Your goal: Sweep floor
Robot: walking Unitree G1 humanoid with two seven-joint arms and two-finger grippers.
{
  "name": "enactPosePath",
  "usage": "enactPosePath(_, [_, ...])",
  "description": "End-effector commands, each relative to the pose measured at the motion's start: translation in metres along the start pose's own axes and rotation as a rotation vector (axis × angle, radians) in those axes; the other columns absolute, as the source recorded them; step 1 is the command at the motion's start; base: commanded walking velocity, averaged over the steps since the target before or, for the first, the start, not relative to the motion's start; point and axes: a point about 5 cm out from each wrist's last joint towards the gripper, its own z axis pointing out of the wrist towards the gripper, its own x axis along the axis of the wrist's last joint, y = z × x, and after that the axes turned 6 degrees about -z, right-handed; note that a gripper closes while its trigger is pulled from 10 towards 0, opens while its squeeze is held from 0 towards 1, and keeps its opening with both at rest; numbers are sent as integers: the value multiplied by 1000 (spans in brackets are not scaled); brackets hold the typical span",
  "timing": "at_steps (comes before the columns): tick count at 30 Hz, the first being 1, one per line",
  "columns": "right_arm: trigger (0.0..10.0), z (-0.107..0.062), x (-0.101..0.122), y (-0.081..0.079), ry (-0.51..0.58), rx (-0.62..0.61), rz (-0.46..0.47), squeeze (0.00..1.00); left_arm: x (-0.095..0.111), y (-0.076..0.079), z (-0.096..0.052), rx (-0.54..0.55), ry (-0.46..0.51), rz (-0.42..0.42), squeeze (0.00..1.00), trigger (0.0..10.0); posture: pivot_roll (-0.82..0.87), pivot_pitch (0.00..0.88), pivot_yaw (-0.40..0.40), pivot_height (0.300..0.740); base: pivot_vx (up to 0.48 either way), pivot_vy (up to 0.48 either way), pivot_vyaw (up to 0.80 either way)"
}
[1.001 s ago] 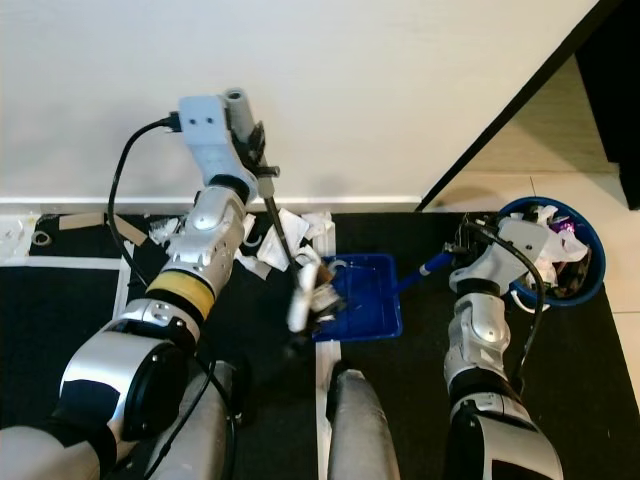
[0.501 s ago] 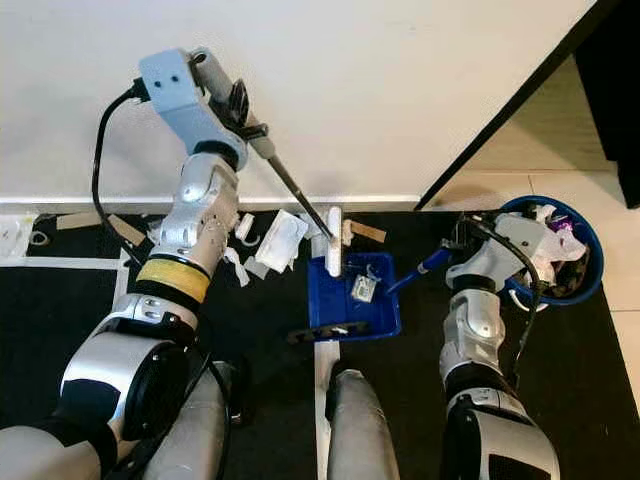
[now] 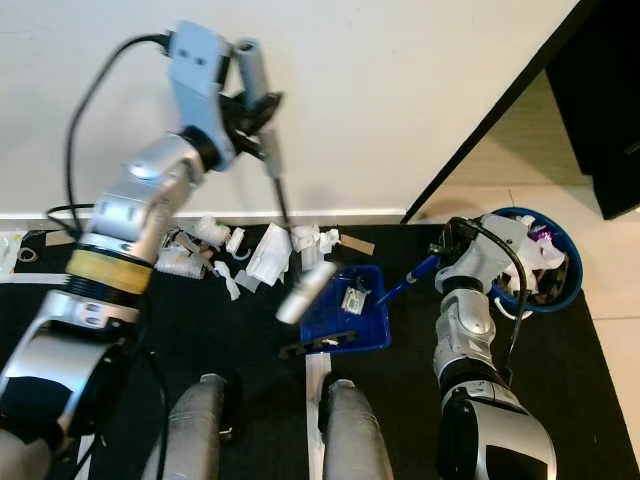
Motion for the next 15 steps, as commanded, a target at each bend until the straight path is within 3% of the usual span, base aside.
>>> enactPosePath(1, [10000, -8, -18, -6, -92, 10, 31, 0, 9, -16, -9, 61, 37, 51, 0, 10000, 102, 134, -37, 740, 0, 0, 0])
enactPosePath(3, [10000, -8, -19, -7, -96, 17, 36, 0, 3, -28, -20, 119, -18, 74, 0, 10000, 103, 123, -34, 740, 0, 0, 0])
enactPosePath(7, [10000, -9, -19, -7, -99, 23, 38, 0, -3, -30, -26, 132, -57, 68, 0, 10000, 103, 123, -34, 740, 0, 0, 0])
enactPosePath(8, [10000, -9, -20, -8, -103, 27, 40, 0, -13, -30, -33, 150, -111, 54, 0, 10000, 105, 119, -32, 740, 0, 0, 0])
enactPosePath(10, [10000, -12, -24, -8, -120, 32, 40, 0, -55, -27, -51, 239, -262, 32, 0, 10000, 102, 120, -30, 740, 0, 0, 0])
enactPosePath(11, [10000, -12, -24, -8, -120, 32, 40, 0, -55, -27, -51, 239, -262, 32, 0, 10000, 102, 120, -30, 740, 0, 0, 0])
enactPosePath(13, [10000, -13, -26, -8, -129, 34, 41, 0, -86, -25, -65, 338, -343, 40, 0, 10000, 101, 121, -30, 740, 0, 0, 0])
enactPosePath(15, [10000, -13, -26, -8, -129, 34, 41, 0, -86, -25, -65, 338, -343, 40, 0, 10000, 101, 121, -30, 740, 0, 0, 0])
